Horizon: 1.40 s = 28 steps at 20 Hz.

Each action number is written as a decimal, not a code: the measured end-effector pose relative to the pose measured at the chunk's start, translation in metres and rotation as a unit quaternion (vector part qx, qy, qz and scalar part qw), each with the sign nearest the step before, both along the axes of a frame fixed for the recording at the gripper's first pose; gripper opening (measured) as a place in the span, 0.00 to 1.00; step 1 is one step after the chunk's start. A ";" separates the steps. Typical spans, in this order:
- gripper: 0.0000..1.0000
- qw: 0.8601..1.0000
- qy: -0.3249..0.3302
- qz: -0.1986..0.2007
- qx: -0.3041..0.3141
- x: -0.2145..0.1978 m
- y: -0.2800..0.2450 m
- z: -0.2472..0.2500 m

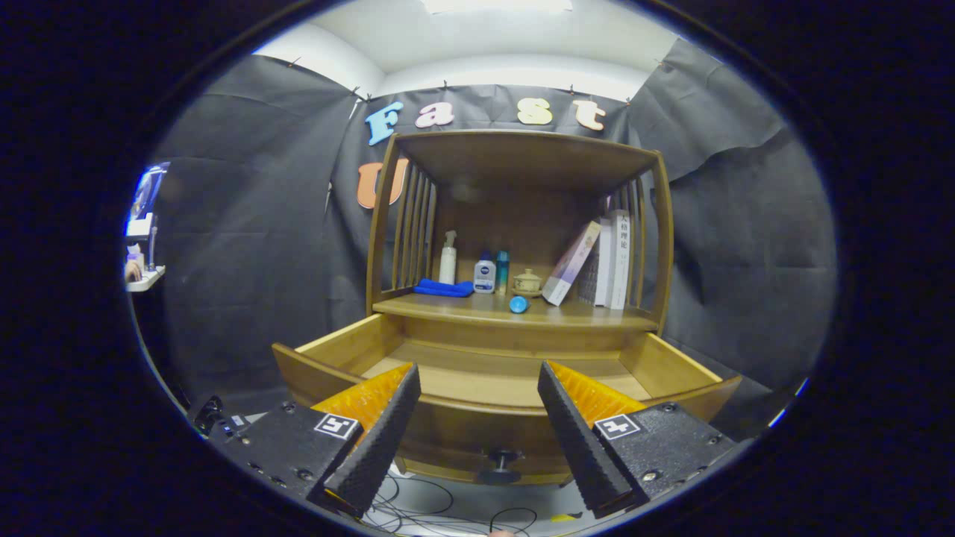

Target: Pull open the drawer, take out the items inside it, and place them on the countertop above the cabinet.

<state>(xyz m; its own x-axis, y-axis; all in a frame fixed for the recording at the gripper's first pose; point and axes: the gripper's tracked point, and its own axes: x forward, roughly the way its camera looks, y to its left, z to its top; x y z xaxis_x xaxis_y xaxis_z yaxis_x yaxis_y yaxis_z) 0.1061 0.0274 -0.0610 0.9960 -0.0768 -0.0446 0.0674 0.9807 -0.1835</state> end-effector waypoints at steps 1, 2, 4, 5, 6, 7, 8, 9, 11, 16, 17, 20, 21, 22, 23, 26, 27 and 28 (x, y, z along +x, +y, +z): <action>1.00 1.000 0.001 -0.003 0.006 -0.001 -0.003 -0.007; 1.00 1.000 0.002 -0.003 0.013 -0.001 -0.004 -0.015; 1.00 1.000 0.005 -0.004 0.013 0.000 -0.006 -0.028; 1.00 1.000 0.007 -0.007 0.011 0.001 -0.011 -0.035; 1.00 1.000 0.010 -0.010 0.012 0.001 -0.014 -0.042; 1.00 1.000 0.013 -0.010 0.016 0.002 -0.016 -0.050; 1.00 1.000 0.015 -0.009 0.020 0.003 -0.017 -0.055; 1.00 1.000 0.018 -0.010 0.022 0.003 -0.021 -0.061; 1.00 0.999 0.030 -0.019 0.024 0.005 -0.029 -0.074; 1.00 0.999 0.029 -0.038 0.025 0.010 -0.034 -0.089; 1.00 0.998 0.026 -0.046 0.022 0.012 -0.035 -0.089; 1.00 0.997 0.015 -0.071 0.022 0.012 -0.034 -0.088; 1.00 0.997 0.012 -0.077 0.024 0.013 -0.035 -0.086; 1.00 0.997 0.011 -0.074 0.028 0.016 -0.035 -0.087; 1.00 0.997 0.012 -0.072 0.032 0.019 -0.034 -0.086; 1.00 0.997 0.018 -0.062 0.039 0.024 -0.040 -0.085; 0.99 0.997 0.018 -0.060 0.038 0.026 -0.041 -0.084; 0.99 0.998 0.018 -0.058 0.036 0.026 -0.043 -0.084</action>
<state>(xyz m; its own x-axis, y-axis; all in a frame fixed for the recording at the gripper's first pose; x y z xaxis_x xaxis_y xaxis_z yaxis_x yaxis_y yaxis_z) 0.1324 -0.0152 -0.1447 0.9784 -0.1860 -0.0901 0.1751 0.9776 -0.1165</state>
